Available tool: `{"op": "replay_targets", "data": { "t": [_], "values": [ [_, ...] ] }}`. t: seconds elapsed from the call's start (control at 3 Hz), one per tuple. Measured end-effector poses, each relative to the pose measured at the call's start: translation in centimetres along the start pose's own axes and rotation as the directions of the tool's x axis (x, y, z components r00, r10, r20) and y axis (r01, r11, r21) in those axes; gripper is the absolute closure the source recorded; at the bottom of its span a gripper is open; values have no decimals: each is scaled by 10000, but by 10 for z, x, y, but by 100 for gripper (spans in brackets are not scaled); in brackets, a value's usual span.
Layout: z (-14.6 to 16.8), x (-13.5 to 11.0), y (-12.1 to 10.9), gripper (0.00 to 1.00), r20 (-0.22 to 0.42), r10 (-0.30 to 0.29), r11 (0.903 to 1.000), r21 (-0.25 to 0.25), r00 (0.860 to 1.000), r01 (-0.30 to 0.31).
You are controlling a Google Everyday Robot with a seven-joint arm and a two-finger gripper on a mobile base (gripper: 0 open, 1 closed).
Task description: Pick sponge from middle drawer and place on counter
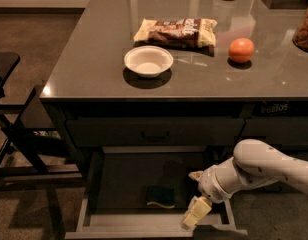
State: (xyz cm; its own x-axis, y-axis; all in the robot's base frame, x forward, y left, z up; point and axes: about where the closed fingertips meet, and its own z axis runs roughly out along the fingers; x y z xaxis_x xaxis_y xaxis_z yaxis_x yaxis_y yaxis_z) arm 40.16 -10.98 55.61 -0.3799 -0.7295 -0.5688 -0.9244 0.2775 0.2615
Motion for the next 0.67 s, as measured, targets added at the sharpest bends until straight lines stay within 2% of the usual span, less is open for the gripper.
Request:
{"op": "replay_targets", "data": {
  "t": [0.33,0.67],
  "values": [
    [21,6,-1,0,247,35,9998,-220,9997,-30],
    [51,6,-14,0,780,-258,9992,-284,9966,281]
  ]
}}
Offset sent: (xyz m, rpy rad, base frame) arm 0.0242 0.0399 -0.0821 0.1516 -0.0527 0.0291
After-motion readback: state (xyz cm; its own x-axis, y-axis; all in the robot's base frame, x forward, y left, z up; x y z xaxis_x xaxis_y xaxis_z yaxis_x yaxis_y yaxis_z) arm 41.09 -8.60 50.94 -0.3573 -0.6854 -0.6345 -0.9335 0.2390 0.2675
